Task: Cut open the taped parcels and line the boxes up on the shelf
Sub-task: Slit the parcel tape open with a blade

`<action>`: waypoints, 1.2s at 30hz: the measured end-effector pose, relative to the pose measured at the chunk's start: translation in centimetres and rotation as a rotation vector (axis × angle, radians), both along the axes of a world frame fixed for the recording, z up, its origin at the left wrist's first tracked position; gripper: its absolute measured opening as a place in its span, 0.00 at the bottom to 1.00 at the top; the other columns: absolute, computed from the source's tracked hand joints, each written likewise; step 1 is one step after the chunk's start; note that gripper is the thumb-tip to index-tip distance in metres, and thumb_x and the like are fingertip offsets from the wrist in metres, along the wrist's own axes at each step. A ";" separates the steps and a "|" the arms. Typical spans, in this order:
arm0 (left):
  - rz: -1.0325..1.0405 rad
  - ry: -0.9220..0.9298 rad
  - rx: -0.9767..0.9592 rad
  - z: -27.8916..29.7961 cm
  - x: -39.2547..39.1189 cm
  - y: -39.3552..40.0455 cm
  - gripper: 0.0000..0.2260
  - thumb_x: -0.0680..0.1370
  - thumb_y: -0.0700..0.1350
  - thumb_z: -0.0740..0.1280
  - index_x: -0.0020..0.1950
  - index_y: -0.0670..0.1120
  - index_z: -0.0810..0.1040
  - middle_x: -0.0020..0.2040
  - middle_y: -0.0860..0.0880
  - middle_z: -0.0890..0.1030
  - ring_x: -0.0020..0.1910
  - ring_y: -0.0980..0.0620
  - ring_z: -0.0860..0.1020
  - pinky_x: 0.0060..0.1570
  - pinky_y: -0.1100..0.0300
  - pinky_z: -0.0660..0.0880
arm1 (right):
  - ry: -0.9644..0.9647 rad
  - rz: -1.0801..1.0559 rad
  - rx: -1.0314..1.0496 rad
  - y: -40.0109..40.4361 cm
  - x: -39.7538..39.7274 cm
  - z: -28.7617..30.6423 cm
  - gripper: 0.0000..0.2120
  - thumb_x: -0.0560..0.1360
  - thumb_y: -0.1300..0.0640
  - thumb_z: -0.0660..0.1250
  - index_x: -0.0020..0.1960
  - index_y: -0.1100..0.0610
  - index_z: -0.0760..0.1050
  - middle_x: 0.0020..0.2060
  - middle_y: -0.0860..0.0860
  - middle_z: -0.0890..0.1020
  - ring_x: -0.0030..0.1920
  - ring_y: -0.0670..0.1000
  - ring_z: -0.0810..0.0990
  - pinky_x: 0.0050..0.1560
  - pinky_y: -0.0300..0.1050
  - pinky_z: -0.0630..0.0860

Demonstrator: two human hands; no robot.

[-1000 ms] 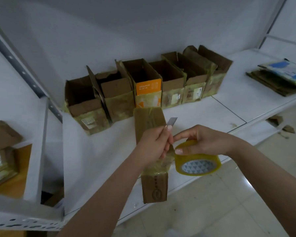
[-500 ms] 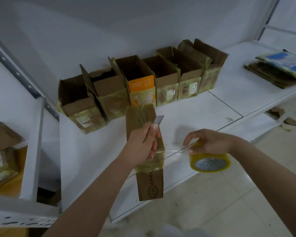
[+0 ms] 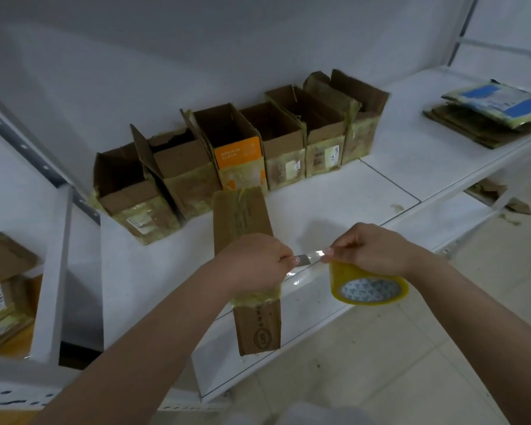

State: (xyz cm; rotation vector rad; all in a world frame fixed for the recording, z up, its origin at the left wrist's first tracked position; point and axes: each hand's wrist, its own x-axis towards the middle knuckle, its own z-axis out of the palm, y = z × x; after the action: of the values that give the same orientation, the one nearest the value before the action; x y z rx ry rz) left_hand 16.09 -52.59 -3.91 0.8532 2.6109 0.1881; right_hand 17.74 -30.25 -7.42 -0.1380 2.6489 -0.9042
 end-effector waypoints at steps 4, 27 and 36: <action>0.047 0.109 -0.205 -0.7 0.4 2.2 0.18 0.84 0.52 0.52 0.37 0.48 0.69 0.36 0.50 0.70 0.37 0.51 0.72 0.34 0.57 0.64 | 0.116 0.001 0.104 -0.4 0.8 0.7 0.09 0.77 0.38 0.63 0.46 0.34 0.82 0.50 0.37 0.84 0.49 0.47 0.81 0.48 0.43 0.73; 0.543 0.162 0.080 -1.4 0.5 2.3 0.32 0.72 0.62 0.71 0.65 0.43 0.65 0.58 0.47 0.75 0.54 0.43 0.78 0.41 0.55 0.72 | -0.048 -0.120 -0.244 0.7 -0.3 -2.3 0.11 0.79 0.45 0.65 0.48 0.45 0.86 0.54 0.43 0.84 0.57 0.48 0.80 0.64 0.54 0.73; 0.616 0.262 -0.175 -1.4 -1.6 1.6 0.34 0.79 0.57 0.64 0.77 0.40 0.57 0.77 0.38 0.58 0.63 0.39 0.75 0.48 0.51 0.74 | 0.084 -0.243 -0.383 0.5 -1.1 -1.2 0.10 0.79 0.44 0.64 0.46 0.41 0.84 0.50 0.44 0.85 0.54 0.51 0.81 0.62 0.57 0.75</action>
State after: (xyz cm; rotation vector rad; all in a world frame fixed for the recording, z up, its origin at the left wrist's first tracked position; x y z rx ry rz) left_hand 14.50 -51.03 -5.29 -0.0085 3.0057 0.0075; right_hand 16.60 -29.77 -8.64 0.0595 2.5735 -1.5116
